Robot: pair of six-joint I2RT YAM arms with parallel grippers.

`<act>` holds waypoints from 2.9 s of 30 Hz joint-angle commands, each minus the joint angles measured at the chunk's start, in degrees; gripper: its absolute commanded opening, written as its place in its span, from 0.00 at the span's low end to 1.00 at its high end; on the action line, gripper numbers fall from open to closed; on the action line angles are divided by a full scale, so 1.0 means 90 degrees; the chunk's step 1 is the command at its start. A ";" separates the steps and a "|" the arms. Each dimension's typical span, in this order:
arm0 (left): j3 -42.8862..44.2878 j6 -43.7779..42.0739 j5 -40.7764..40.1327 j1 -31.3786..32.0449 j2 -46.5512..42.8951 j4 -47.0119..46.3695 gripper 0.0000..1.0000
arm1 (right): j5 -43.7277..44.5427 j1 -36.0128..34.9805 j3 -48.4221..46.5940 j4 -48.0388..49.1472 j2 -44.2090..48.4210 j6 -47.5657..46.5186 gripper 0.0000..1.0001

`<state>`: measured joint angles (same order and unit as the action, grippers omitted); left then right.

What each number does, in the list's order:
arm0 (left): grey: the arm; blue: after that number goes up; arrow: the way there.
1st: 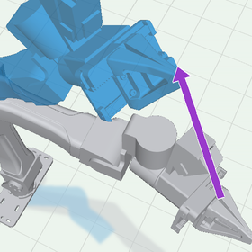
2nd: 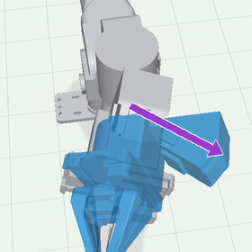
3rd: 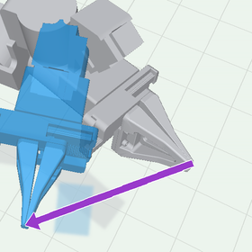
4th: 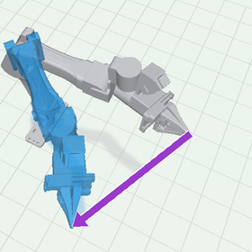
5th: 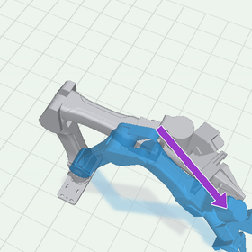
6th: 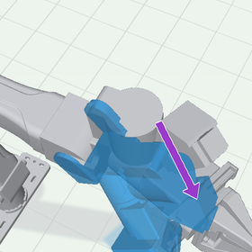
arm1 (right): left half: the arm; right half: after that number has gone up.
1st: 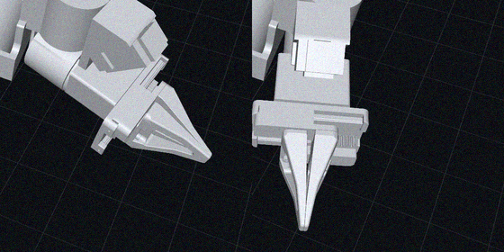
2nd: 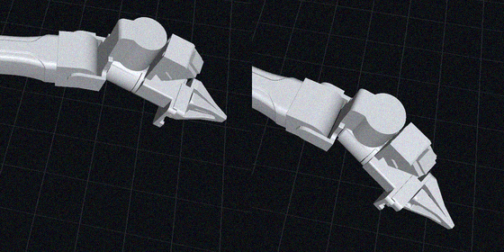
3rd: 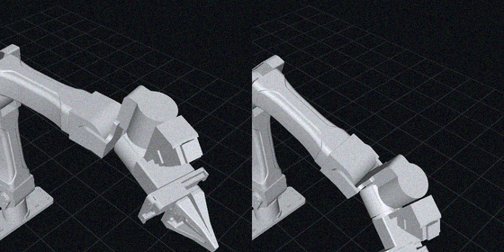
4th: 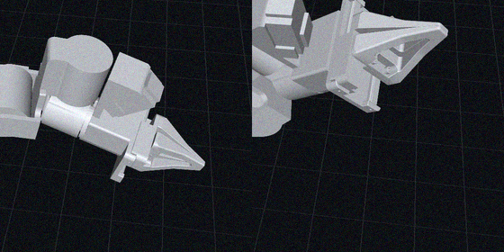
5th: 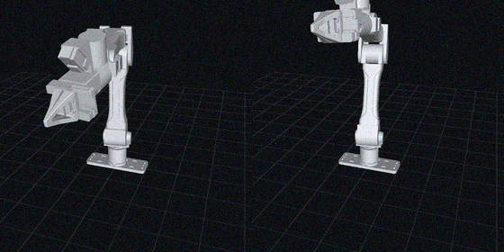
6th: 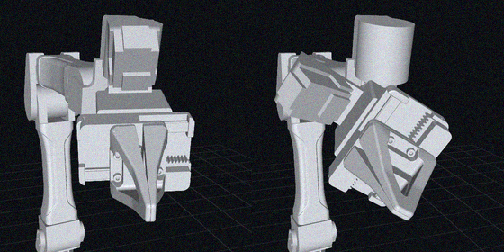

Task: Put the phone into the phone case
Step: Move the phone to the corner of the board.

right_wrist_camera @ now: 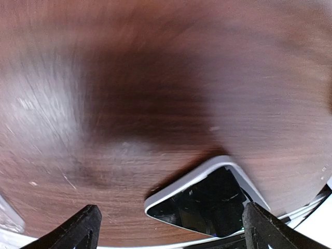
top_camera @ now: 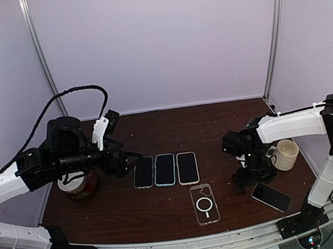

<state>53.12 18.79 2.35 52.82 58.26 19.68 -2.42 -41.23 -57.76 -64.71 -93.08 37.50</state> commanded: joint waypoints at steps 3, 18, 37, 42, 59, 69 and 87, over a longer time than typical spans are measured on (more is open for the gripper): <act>-0.0009 -0.0163 -0.0014 -0.0054 -0.0131 -0.0172 0.98 | -0.0673 0.0115 -0.0106 -0.0391 -0.0677 -0.1428 0.99; 0.0025 -0.0280 0.0155 -0.0048 -0.0085 -0.0168 0.97 | -0.0014 0.0279 -0.1334 -0.1404 -0.1738 -0.3102 1.00; 0.1256 -0.0672 0.0788 0.0622 0.3112 -0.0790 0.76 | 0.1326 0.1489 0.0310 0.0346 0.1728 0.0339 0.99; 0.3619 -0.1239 0.0866 0.1383 0.5462 -0.0391 0.72 | 0.1683 0.1776 0.1387 0.1067 0.2870 0.1136 0.67; 0.7496 -0.1140 0.0601 0.1923 0.9357 0.0031 0.60 | 0.1827 0.1896 0.2374 -0.0591 0.3047 0.4735 0.00; 0.6910 -0.0646 0.1117 0.1754 0.9188 -0.0502 0.58 | 0.1315 0.1610 0.2590 -0.1092 0.2707 0.7335 0.00; 0.5775 -0.1219 0.0919 0.1261 0.7963 -0.0721 0.60 | 0.0624 0.1206 0.3013 0.1286 0.1683 0.8083 0.04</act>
<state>105.56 11.33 12.16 64.53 134.82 14.96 4.80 -29.30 -33.85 -65.91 -76.95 109.54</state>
